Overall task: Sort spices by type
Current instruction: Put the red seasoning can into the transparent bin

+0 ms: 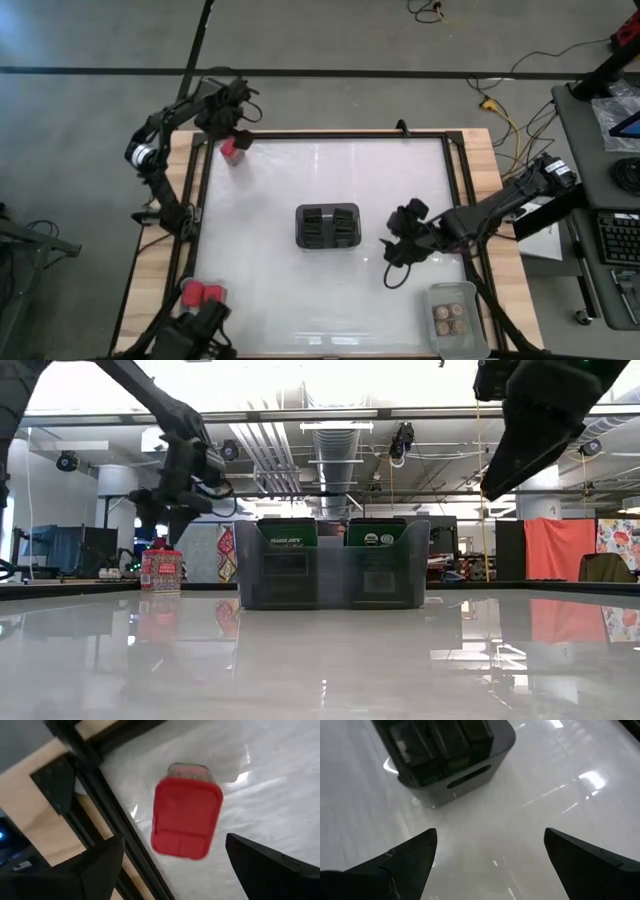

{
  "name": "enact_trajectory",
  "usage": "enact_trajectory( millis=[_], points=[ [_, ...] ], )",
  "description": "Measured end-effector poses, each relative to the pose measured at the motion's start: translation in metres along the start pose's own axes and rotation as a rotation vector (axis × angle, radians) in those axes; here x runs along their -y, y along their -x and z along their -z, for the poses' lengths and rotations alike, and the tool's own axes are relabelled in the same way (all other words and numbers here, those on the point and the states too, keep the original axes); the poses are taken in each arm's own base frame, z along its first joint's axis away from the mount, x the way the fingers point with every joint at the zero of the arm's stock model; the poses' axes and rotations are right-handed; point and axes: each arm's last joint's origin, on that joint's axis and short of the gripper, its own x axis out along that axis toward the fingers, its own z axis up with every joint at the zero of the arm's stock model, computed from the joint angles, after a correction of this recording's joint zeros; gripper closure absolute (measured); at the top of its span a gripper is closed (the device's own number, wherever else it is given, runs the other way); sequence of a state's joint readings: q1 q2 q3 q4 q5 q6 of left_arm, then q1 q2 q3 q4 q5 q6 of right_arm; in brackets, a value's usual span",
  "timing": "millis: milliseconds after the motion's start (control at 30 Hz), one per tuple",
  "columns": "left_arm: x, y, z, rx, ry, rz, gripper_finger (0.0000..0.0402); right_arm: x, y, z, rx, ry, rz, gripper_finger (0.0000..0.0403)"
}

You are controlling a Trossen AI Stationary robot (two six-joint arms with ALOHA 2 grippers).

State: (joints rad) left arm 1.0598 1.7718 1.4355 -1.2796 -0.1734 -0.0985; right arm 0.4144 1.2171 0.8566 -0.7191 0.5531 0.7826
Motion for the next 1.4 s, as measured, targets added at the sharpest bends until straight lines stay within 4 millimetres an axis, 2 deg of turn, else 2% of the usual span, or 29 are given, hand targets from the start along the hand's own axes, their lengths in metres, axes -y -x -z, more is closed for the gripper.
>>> enact_trajectory(
  millis=[233,567,733,967,1067,1167,1300,1400],
  points=[
    [-0.006,-0.018,-0.022,-0.068,-0.049,-0.001,0.0072,0.004,-0.003,-0.004,0.000,-0.053,0.015,0.0044],
    [-0.002,-0.036,-0.026,-0.153,-0.104,0.037,0.0078,0.009,-0.007,-0.008,-0.004,-0.062,0.032,0.0044],
    [-0.002,-0.036,-0.026,-0.156,-0.108,0.058,0.0114,0.010,-0.007,-0.009,-0.007,-0.048,0.034,0.0044],
    [-0.002,-0.035,-0.026,-0.148,-0.111,0.057,0.0203,0.011,-0.008,-0.009,-0.009,-0.041,0.034,0.0044],
    [-0.001,-0.027,-0.025,-0.123,-0.089,0.051,0.0204,0.011,-0.008,-0.009,-0.009,-0.025,0.034,0.0044],
    [0.005,-0.012,-0.018,-0.078,-0.102,0.049,0.0204,0.011,-0.008,-0.009,-0.008,0.004,0.033,0.0044],
    [0.018,0.020,0.000,0.007,-0.123,0.050,0.0204,0.011,-0.008,-0.010,0.002,0.056,0.039,0.0044],
    [0.036,0.050,0.023,0.087,-0.170,0.057,0.0204,0.009,-0.004,-0.017,0.055,0.092,0.059,0.0044]
  ],
)
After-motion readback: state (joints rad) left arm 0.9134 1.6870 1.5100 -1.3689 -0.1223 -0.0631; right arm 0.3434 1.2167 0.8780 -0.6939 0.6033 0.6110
